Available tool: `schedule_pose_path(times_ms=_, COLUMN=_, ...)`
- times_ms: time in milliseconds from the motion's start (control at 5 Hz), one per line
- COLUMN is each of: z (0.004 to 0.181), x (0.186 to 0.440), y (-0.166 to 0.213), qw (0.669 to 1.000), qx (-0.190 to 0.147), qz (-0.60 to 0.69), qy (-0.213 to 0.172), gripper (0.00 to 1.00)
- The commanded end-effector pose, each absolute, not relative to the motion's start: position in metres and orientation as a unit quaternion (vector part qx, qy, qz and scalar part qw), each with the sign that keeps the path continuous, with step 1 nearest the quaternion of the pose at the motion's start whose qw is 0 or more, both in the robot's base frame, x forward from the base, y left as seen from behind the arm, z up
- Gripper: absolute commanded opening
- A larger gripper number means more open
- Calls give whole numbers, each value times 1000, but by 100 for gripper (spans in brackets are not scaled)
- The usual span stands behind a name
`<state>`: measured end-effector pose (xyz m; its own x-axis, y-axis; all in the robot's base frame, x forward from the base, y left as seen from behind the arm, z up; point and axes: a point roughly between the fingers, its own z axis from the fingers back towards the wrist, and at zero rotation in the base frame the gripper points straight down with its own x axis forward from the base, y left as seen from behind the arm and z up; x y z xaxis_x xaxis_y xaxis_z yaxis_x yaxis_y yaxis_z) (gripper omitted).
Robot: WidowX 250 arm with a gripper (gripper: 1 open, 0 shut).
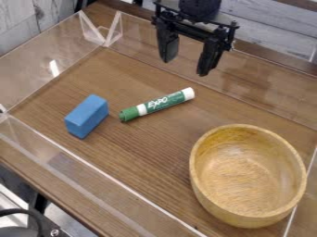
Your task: Put the blue block in the brown bowl
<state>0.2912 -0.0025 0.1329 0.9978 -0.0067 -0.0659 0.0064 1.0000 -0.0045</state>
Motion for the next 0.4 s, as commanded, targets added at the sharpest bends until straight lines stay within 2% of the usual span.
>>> schedule_pose_path(times_ms=0, z=129, x=286, y=4, qw=999, qx=-1, qz=0, qy=39, gripper=100)
schedule_pose_path(times_ms=200, z=128, x=274, y=23, qw=999, qx=1, qz=11, qy=36, gripper=100)
